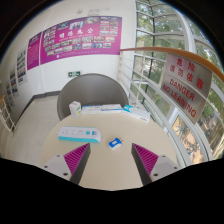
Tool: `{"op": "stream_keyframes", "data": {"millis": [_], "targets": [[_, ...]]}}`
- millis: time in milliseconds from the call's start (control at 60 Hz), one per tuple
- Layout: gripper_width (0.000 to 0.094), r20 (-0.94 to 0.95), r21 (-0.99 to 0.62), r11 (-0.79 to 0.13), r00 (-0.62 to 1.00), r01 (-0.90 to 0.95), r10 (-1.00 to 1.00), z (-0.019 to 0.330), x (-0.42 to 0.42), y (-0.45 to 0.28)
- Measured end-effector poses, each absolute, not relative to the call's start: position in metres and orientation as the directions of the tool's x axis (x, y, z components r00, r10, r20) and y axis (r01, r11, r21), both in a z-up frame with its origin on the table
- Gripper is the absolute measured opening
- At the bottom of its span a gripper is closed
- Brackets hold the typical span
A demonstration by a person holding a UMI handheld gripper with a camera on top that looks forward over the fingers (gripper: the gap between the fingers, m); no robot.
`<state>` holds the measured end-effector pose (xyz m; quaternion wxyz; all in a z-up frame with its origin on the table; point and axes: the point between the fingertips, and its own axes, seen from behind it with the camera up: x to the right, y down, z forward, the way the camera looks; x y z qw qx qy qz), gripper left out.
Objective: Unplug charger
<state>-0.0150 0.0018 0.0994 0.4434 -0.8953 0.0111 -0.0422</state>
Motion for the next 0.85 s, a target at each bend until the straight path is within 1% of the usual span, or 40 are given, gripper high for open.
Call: {"op": "stream_keyframes", "data": {"millis": [133, 250, 450, 633, 750, 850], "targets": [[0.0854, 0.102, -0.807, -0.589, 0.992, 0.036, -0.079, 0.151, -0.031, -0.064], [0.0855, 0.108, -0.812, -0.582, 0.991, 0.043, -0.078, 0.187, -0.054, -0.127], [0.0851, 0.129, -0.812, -0.579, 0.99, 0.07, -0.062, 0.231, -0.082, -0.212], [0.0851, 0.122, -0.834, -0.547, 0.991, 0.072, -0.055, 0.252, -0.101, -0.245], [0.0851, 0.104, -0.836, -0.546, 0.992, 0.052, -0.065, 0.255, -0.106, -0.255], [0.085, 0.119, -0.836, -0.544, 0.991, 0.069, -0.057, 0.257, -0.109, -0.259]]}}
